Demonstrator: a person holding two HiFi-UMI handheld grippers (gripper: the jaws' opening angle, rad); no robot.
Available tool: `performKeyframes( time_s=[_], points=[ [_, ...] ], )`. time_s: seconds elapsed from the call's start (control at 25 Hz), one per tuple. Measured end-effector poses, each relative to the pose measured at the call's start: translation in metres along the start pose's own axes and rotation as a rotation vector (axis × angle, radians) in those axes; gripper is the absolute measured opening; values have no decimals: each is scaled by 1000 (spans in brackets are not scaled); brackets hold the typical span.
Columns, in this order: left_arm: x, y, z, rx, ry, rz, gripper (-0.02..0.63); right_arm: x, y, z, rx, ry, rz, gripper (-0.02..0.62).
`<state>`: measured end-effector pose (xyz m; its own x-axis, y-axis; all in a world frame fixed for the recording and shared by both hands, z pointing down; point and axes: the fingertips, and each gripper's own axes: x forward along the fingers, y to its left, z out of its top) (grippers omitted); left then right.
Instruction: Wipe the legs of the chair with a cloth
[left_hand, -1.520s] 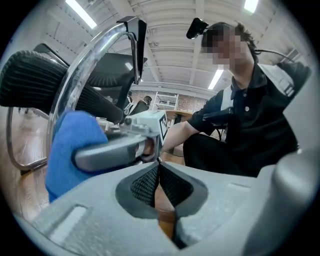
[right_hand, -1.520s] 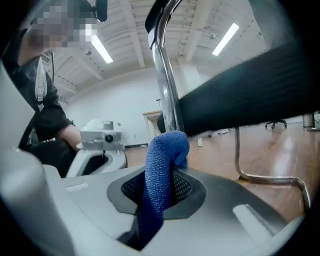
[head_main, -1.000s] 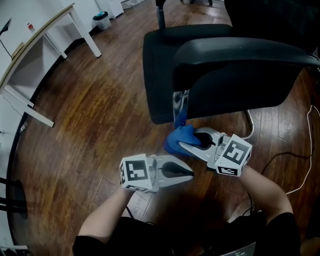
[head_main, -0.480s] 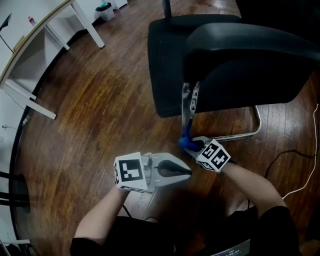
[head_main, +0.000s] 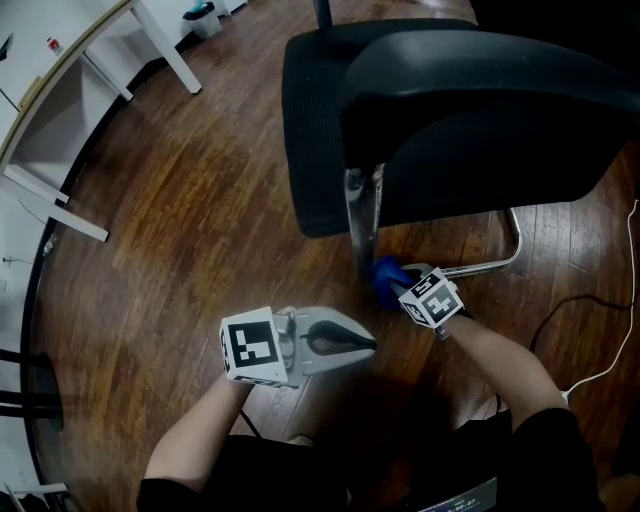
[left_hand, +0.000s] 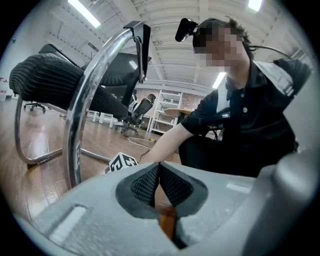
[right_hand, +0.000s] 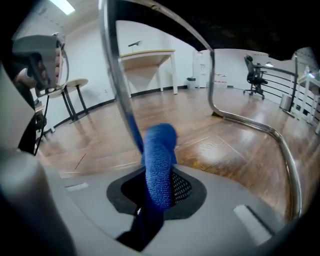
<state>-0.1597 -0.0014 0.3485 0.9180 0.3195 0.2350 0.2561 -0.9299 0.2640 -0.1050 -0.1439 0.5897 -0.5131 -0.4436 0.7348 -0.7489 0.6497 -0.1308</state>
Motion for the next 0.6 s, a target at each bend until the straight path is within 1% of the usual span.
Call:
performKeyframes(
  time_s=[0.08, 0.16, 0.28, 0.44, 0.52, 0.6],
  points=[
    [7, 3, 1, 9, 4, -2, 0, -15, -18, 5, 53, -56, -10, 54],
    [15, 3, 3, 14, 12, -4, 0, -31, -21, 10, 92, -124, 39, 54],
    [27, 1, 2, 30, 58, -1, 0, -49, -3, 23, 111, -226, 146, 54],
    [42, 4, -2, 9, 67, 34, 0, -64, 32, 64, 118, -368, 260, 55],
    [51, 9, -5, 27, 61, 76, 0, -69, 42, 81, 104, -403, 295, 57],
    [58, 11, -9, 22, 41, 107, 0, -67, 42, 81, 107, -417, 304, 58]
  ],
)
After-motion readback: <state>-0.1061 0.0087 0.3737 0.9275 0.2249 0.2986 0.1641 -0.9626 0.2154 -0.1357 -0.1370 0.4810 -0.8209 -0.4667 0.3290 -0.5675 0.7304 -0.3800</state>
